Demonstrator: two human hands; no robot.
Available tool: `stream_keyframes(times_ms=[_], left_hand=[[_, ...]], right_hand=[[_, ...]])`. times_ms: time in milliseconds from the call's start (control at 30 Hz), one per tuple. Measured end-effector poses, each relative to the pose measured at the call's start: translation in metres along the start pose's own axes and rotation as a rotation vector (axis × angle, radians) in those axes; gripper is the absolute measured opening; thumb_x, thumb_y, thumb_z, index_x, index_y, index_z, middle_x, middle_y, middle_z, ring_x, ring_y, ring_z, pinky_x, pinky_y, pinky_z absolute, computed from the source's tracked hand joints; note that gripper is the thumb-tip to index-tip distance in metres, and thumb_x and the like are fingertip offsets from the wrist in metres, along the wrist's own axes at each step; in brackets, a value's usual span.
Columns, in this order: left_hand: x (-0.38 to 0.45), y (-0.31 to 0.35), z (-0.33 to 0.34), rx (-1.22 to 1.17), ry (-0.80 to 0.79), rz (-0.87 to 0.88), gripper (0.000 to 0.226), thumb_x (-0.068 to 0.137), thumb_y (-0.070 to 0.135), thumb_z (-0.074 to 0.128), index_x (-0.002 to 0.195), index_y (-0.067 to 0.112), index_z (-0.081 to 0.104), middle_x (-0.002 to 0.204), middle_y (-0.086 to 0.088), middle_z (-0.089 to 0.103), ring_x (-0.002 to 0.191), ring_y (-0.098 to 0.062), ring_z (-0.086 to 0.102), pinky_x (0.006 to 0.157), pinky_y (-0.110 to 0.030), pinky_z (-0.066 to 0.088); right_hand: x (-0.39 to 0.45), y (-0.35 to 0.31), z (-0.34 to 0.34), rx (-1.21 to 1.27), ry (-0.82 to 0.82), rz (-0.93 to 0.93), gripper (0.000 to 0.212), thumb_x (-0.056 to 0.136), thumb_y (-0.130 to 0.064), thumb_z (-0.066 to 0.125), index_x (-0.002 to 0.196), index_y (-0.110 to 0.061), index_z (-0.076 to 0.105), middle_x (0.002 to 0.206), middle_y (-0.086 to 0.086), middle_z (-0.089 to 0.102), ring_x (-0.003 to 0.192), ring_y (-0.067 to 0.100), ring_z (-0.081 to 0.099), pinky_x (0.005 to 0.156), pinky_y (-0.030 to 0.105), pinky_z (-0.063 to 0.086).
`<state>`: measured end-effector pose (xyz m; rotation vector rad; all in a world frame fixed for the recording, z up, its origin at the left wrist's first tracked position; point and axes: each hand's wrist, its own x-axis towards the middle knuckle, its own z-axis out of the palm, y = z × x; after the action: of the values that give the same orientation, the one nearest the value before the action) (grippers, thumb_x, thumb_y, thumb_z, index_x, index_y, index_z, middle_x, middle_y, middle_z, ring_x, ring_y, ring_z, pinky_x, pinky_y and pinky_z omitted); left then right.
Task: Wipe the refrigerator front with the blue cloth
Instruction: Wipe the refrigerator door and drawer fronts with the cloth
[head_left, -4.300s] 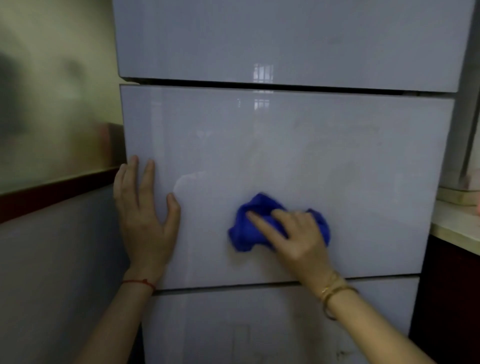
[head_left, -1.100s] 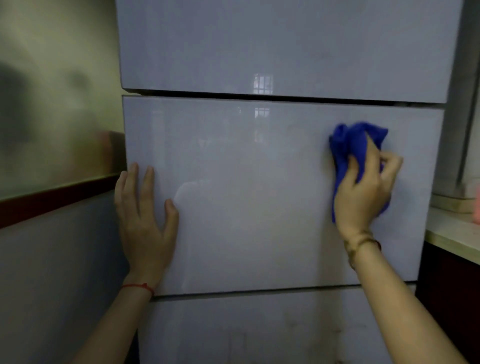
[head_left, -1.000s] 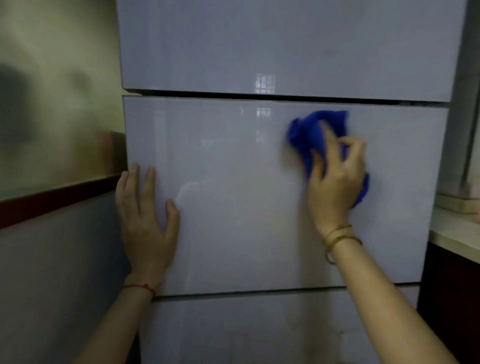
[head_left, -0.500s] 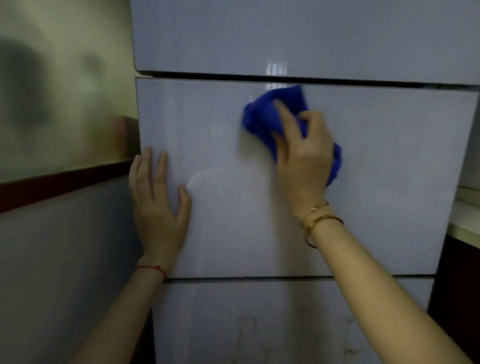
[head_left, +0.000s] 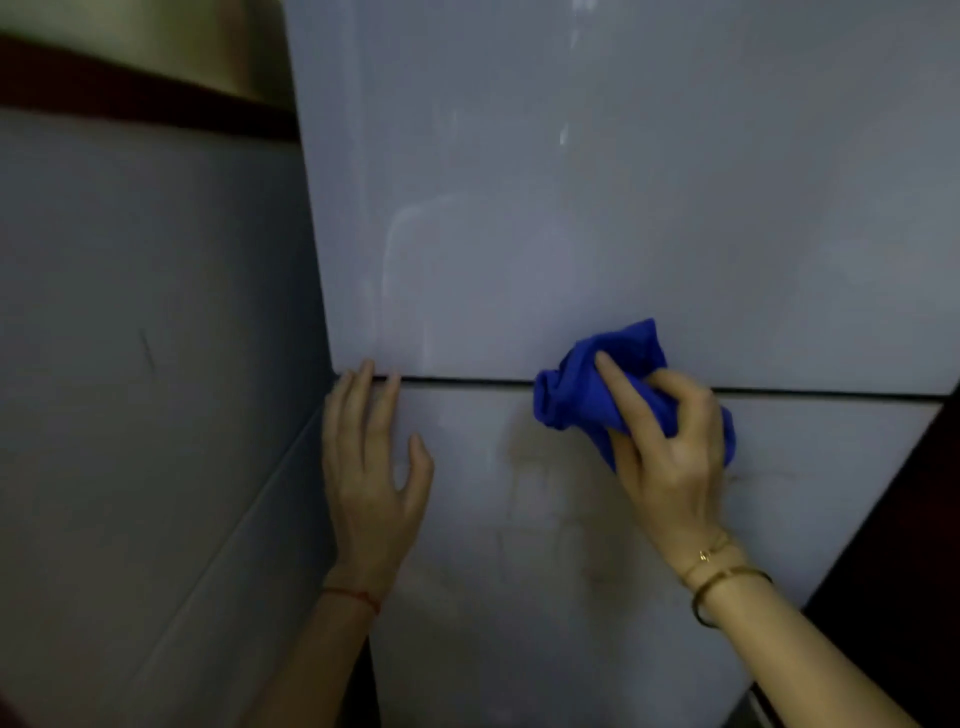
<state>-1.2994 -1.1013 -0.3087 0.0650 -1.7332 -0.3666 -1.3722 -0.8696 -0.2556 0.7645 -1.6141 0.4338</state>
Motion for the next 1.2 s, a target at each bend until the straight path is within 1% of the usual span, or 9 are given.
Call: stream_keyframes(times_ms=[167, 300, 400, 500, 700, 900, 1033, 1133, 1200], left_hand=[[-0.050, -0.017, 0.018, 0.052, -0.011, -0.023, 0.055, 0.088, 0.007, 0.059, 0.140, 0.005, 0.041, 0.149, -0.015, 0.034, 0.146, -0.026, 0.025, 0.122, -0.047, 0.025], [-0.070, -0.037, 0.038, 0.100, 0.055, 0.001, 0.054, 0.091, 0.013, 0.056, 0.142, 0.007, 0.038, 0.150, -0.016, 0.031, 0.150, -0.016, 0.015, 0.125, -0.040, 0.018], [-0.075, -0.051, 0.049, 0.125, 0.118, 0.058, 0.050, 0.093, 0.014, 0.051, 0.141, 0.004, 0.039, 0.148, -0.018, 0.031, 0.150, -0.017, 0.015, 0.125, -0.041, 0.015], [-0.075, -0.053, 0.052, 0.126, 0.156, 0.078, 0.049, 0.093, 0.015, 0.049, 0.139, 0.002, 0.041, 0.147, -0.019, 0.032, 0.146, -0.023, 0.021, 0.125, -0.040, 0.016], [-0.074, -0.050, 0.052, 0.125, 0.162, 0.055, 0.050, 0.092, 0.015, 0.049, 0.139, 0.002, 0.041, 0.147, -0.019, 0.031, 0.146, -0.023, 0.022, 0.125, -0.040, 0.016], [-0.081, -0.054, 0.055, 0.100, 0.202, 0.080, 0.049, 0.092, 0.014, 0.050, 0.138, -0.002, 0.043, 0.147, -0.022, 0.034, 0.142, -0.035, 0.029, 0.124, -0.041, 0.018], [-0.093, -0.048, 0.059, 0.048, 0.189, 0.040, 0.053, 0.091, 0.014, 0.052, 0.141, 0.001, 0.039, 0.149, -0.018, 0.031, 0.148, -0.020, 0.019, 0.123, -0.050, 0.020], [-0.097, -0.042, 0.062, 0.039, 0.197, 0.016, 0.052, 0.092, 0.013, 0.052, 0.140, -0.003, 0.041, 0.149, -0.019, 0.032, 0.148, -0.021, 0.019, 0.121, -0.056, 0.022], [-0.099, -0.040, 0.064, 0.048, 0.203, 0.018, 0.051, 0.092, 0.011, 0.053, 0.139, -0.006, 0.042, 0.148, -0.024, 0.034, 0.145, -0.028, 0.022, 0.121, -0.056, 0.023]], right_hand=[[-0.022, -0.033, 0.051, -0.024, 0.008, -0.092, 0.056, 0.092, -0.005, 0.063, 0.140, -0.024, 0.042, 0.113, 0.010, 0.044, 0.089, 0.027, 0.053, 0.079, 0.041, 0.048], [-0.103, -0.047, 0.080, -0.060, -0.014, -0.280, 0.046, 0.095, -0.004, 0.055, 0.136, -0.025, 0.051, 0.107, 0.010, 0.047, 0.078, 0.025, 0.047, 0.070, 0.039, 0.042], [-0.179, -0.037, 0.083, -0.067, -0.154, -0.397, 0.039, 0.098, -0.005, 0.046, 0.130, -0.027, 0.054, 0.108, 0.007, 0.047, 0.080, 0.023, 0.045, 0.072, 0.036, 0.038], [-0.183, -0.019, 0.076, -0.052, -0.160, -0.460, 0.038, 0.096, -0.005, 0.049, 0.128, -0.025, 0.055, 0.107, 0.008, 0.047, 0.078, 0.024, 0.043, 0.068, 0.037, 0.036], [-0.074, -0.012, 0.073, -0.016, 0.213, -0.099, 0.050, 0.091, -0.005, 0.065, 0.135, -0.025, 0.050, 0.108, 0.008, 0.045, 0.080, 0.026, 0.047, 0.069, 0.041, 0.044], [-0.196, -0.041, 0.091, -0.009, -0.078, -0.437, 0.037, 0.100, -0.006, 0.040, 0.127, -0.026, 0.056, 0.108, 0.008, 0.050, 0.081, 0.026, 0.045, 0.071, 0.039, 0.038], [-0.232, -0.023, 0.079, -0.020, -0.159, -0.477, 0.038, 0.099, -0.002, 0.038, 0.127, -0.023, 0.052, 0.107, 0.009, 0.047, 0.080, 0.025, 0.045, 0.067, 0.039, 0.046], [-0.171, 0.001, 0.065, -0.064, 0.039, -0.324, 0.056, 0.089, 0.002, 0.058, 0.137, -0.024, 0.047, 0.105, 0.011, 0.047, 0.078, 0.028, 0.045, 0.071, 0.042, 0.038], [-0.117, 0.014, 0.061, -0.052, 0.209, -0.115, 0.048, 0.092, 0.000, 0.059, 0.135, -0.021, 0.052, 0.104, 0.014, 0.050, 0.085, 0.030, 0.047, 0.075, 0.042, 0.039]])
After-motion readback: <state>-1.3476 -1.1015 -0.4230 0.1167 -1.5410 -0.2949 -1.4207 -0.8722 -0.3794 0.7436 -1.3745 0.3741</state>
